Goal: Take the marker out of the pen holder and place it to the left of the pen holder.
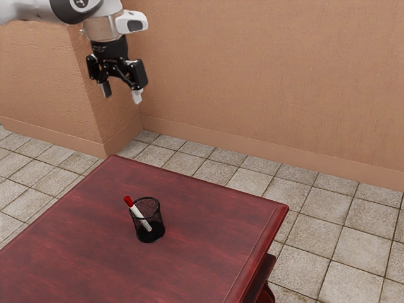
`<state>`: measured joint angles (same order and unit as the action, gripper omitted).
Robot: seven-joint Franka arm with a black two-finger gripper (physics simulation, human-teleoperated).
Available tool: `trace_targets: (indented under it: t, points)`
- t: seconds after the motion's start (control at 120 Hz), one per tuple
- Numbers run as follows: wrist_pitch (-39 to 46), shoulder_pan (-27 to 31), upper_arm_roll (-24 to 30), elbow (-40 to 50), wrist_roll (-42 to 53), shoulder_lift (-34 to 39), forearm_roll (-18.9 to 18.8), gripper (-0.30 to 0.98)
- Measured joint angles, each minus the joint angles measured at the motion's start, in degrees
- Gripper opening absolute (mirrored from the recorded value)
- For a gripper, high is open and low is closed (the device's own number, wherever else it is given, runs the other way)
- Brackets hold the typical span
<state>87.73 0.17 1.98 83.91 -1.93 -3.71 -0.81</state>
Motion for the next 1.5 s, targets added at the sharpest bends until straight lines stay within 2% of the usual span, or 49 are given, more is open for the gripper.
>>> trace_targets:
  t: [0.267,0.417,0.508,0.667,0.867,1.017,1.108,1.217,1.333,1.5]
  points:
    - [-0.65,0.03,0.21,0.12,-0.17,-0.5,-0.83,0.69]
    - [3.36,0.2,-0.08,15.3,-0.15,9.07,-0.8,0.69]
    - [9.74,-0.03,0.11,27.12,-0.19,13.29,-0.66,0.69]
    - [19.19,-0.01,-0.05,38.14,-0.6,13.19,-0.39,0.69]
    - [29.03,-0.11,-0.71,43.59,-1.24,11.59,0.47,0.69]
    - [37.45,0.18,-6.24,52.91,-0.96,15.46,6.8,0.69]
    - [40.21,-0.04,-6.47,56.39,-0.6,17.86,9.87,0.69]
    - [39.58,-0.59,-6.46,57.64,0.7,20.99,14.12,0.69]
    - [39.27,-0.76,-6.48,57.66,2.0,17.5,16.2,0.69]
    - [39.4,-0.84,-5.96,50.71,3.8,9.06,17.02,0.69]
